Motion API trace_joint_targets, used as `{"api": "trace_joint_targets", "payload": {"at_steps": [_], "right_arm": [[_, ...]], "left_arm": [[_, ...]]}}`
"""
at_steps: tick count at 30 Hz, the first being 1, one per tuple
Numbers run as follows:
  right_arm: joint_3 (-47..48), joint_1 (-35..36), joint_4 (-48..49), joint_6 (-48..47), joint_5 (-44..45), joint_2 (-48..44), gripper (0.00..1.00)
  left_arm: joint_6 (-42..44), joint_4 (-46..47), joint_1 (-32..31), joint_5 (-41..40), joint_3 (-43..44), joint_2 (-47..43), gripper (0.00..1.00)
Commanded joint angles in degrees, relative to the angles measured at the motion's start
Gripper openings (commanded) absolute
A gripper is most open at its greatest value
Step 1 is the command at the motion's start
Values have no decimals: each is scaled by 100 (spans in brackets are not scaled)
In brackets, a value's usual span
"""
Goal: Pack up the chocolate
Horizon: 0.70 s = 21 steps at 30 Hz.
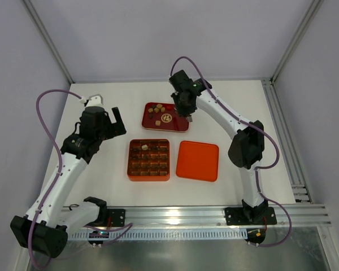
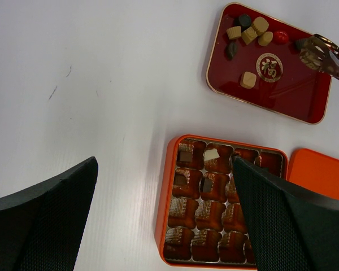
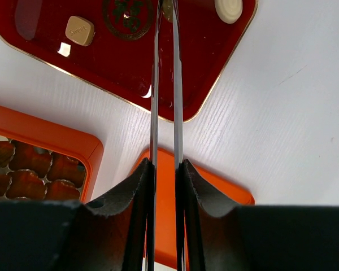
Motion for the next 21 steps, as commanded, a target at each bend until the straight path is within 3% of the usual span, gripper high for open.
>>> {"api": "trace_joint_targets", "payload": {"at_steps": [1, 14, 21], "right_arm": [[89, 29, 44, 99, -119, -451, 26], [-1562, 529, 474, 345, -286, -2015, 25], [-2134, 1442, 466, 644, -66, -2701, 25]], "left_arm": [[-6, 219, 40, 38, -38, -45, 100], [-24, 228, 41, 47, -29, -36, 100], [-24, 228, 49, 64, -20, -10, 100]]}}
